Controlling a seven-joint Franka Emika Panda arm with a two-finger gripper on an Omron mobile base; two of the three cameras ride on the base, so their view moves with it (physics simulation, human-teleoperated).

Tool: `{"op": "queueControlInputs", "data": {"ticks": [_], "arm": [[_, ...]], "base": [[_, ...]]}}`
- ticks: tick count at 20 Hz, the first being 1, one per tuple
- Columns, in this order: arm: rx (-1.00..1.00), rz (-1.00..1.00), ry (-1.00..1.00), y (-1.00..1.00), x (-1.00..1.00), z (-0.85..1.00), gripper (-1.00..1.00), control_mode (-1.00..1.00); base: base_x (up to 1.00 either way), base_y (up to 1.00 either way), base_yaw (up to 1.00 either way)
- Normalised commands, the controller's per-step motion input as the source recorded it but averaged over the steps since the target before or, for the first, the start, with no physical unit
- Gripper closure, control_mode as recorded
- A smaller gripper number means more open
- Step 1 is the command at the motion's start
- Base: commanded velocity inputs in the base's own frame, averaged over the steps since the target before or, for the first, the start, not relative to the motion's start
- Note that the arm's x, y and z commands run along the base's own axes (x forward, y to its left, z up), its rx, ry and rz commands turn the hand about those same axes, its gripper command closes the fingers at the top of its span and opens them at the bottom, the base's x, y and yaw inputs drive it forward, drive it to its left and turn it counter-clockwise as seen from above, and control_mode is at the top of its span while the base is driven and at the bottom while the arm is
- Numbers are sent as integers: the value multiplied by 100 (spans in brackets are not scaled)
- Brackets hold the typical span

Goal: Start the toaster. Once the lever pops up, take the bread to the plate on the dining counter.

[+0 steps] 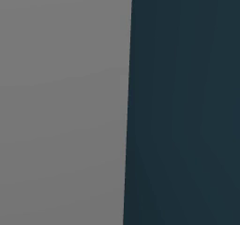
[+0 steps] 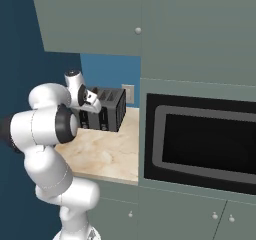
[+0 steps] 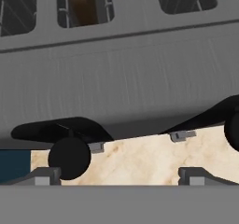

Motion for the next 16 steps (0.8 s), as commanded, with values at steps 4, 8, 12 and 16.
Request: {"op": "queueControlInputs", "data": {"ticks": [4,8,12,16], "arm": [[0,0,0,0,1,-15,-100,-100],[0,0,2,0,3,-17,-100,-100],[0,0,3,0,1,-14,-100,-100],[0,0,4,0,6,-15,-100,-100]], "base": [[0,0,0],[0,0,0],[0,0,0],[0,0,0]]}}
